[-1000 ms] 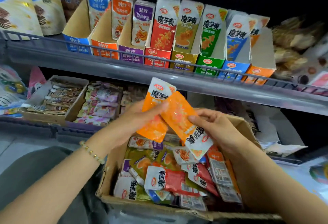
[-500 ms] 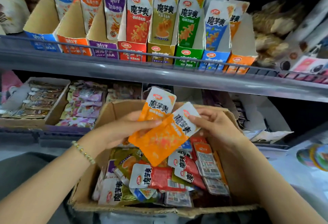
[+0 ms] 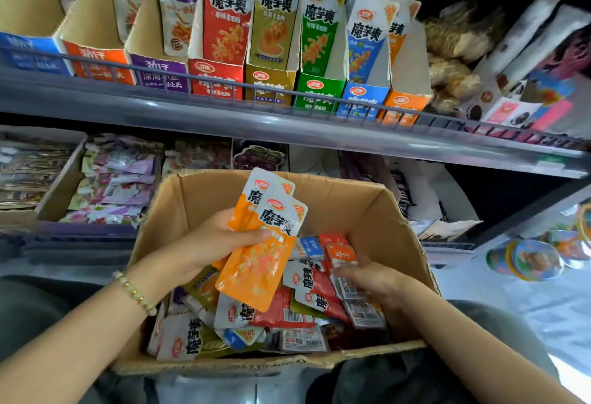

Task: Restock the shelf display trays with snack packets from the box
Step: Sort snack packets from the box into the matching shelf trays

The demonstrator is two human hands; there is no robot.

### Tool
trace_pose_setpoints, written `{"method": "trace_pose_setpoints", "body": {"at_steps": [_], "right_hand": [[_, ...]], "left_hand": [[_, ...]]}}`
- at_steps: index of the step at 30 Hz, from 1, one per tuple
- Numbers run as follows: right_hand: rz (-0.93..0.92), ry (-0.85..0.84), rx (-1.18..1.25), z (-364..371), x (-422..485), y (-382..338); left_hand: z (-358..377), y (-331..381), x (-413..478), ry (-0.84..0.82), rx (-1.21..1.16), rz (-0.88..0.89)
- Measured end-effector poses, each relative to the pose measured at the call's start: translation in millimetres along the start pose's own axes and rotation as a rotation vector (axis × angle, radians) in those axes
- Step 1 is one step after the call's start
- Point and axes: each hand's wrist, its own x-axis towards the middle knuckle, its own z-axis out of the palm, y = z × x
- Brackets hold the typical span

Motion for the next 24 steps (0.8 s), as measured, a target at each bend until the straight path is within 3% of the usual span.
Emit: {"method": "trace_pose_setpoints", "body": {"at_steps": [2, 4, 10, 14, 17, 19, 22, 24], "right_hand": [[-0.003, 0.144, -0.007, 3.7, 5.7, -0.3], [0.001, 0.174, 0.089, 2.1, 7.0, -4.2], [0.056, -0.021, -0.187, 13.5, 2.0, -4.9], [-0.053, -0.152, -0.002, 14.0, -6.0, -5.3], [-0.243, -0.021, 0.132, 6.4, -9.2, -4.4], [-0.300, -0.033, 0.217, 2.5, -6.5, -3.2], [-0.210, -0.178, 0.012, 6.6, -7.9, -5.2], [-0.210, -0.111, -0.209, 7.7, -3.2, -3.5]], "left_hand": [[-3.3, 0.2, -3.4, 0.006, -0.008, 0.003], [-6.9, 1.8, -6.4, 0.027, -0.022, 0.007], [-21.9, 5.8, -14.5, 0.089, -0.097, 0.061], [-30.4, 4.7, -18.3, 0.095, -0.087, 0.085], [-33.8, 4.9, -18.5, 0.104, -0.075, 0.085], [-34.1, 4.9, -18.3, 0.136, -0.078, 0.078], [-32.9, 3.4, -15.1, 0.170, -0.103, 0.043], [-31.8, 2.2, -14.0, 0.165, -0.130, 0.021]]}}
